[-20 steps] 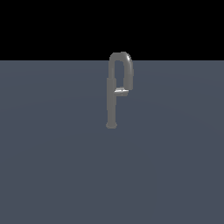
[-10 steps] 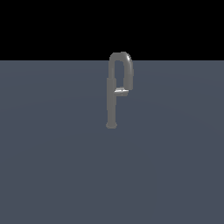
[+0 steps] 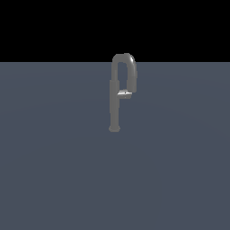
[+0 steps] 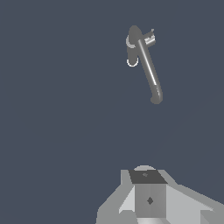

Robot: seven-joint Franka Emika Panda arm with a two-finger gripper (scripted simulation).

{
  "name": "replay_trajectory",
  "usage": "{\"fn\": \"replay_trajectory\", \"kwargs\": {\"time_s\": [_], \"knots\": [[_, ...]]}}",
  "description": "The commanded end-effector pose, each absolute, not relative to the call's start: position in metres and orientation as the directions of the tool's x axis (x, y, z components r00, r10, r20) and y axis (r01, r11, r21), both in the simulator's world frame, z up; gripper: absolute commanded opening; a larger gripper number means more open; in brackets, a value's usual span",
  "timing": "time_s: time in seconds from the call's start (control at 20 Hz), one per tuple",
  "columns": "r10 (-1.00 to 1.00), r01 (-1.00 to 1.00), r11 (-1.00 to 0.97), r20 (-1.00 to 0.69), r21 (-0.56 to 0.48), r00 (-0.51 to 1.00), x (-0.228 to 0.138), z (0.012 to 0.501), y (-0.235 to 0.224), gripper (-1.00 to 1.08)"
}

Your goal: Turn on the faucet by rotating a designated handle.

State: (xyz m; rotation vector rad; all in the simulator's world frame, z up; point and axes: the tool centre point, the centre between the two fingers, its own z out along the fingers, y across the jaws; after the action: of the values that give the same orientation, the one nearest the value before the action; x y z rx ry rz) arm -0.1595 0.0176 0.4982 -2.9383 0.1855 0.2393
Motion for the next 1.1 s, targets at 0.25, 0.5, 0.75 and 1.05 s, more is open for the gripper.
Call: {"fn": "replay_trajectory", "kwargs": {"time_s": [0.25, 0.5, 0.75, 1.05], "knots": [[-0.172, -0.247, -0.940, -0.298, -0.234, 0.939, -0.118, 0.487, 0.014, -1.00], [-0.206, -0.321, -0.909, -0.384, -0.265, 0.900, -0.092, 0.477, 0.010, -1.00], [-0.232, -0.396, -0.872, -0.469, -0.288, 0.852, -0.066, 0.465, 0.006, -1.00], [-0.253, -0.487, -0.818, -0.569, -0.306, 0.782, -0.036, 0.446, -0.001, -1.00]]}}
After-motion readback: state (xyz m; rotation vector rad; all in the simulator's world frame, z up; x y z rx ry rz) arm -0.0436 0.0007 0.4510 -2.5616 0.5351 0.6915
